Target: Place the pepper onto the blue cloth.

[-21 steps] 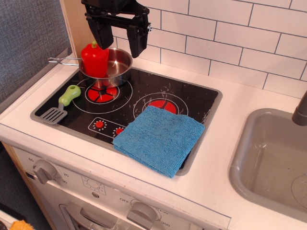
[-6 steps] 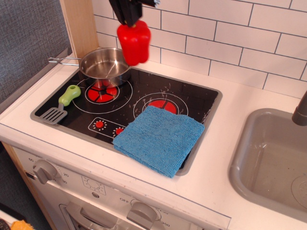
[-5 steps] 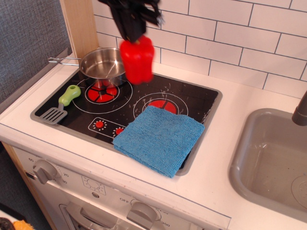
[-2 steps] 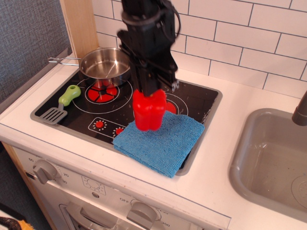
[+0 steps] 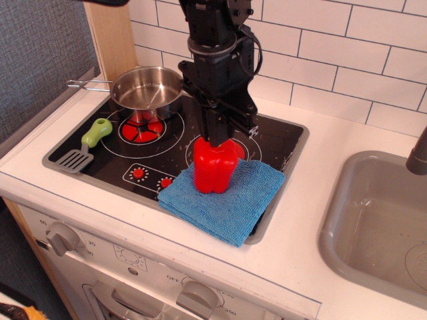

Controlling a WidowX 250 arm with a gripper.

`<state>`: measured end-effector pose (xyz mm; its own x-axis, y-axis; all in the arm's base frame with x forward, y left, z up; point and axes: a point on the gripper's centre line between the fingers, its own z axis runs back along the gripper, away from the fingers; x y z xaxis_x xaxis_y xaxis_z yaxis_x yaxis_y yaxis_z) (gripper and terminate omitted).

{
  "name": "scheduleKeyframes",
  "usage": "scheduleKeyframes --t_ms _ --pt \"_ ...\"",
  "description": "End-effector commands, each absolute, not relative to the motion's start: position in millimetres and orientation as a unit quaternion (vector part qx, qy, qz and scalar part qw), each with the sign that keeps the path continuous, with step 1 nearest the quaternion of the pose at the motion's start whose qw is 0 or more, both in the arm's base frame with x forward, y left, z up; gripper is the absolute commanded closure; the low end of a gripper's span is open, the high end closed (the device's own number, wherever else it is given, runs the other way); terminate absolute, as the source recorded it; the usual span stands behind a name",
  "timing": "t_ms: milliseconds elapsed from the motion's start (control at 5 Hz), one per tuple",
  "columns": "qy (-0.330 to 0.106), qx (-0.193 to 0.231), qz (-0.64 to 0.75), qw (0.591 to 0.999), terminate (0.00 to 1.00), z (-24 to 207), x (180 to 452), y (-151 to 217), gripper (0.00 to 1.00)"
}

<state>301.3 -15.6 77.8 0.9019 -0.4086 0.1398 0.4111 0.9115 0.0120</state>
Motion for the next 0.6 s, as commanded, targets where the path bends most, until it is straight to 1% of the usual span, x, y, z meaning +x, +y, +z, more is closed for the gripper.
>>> scheduleKeyframes --t_ms 0,200,400 --pt "-0.113 -0.036 -0.196 0.973 0.00 126.9 299.1 -1.5 0.00" --pt "-0.148 0.000 -0.180 0.972 0.00 169.2 303.7 8.3 0.00" --pt "-0.145 0.054 -0.111 0.982 0.00 186.8 306.8 27.2 0.00"
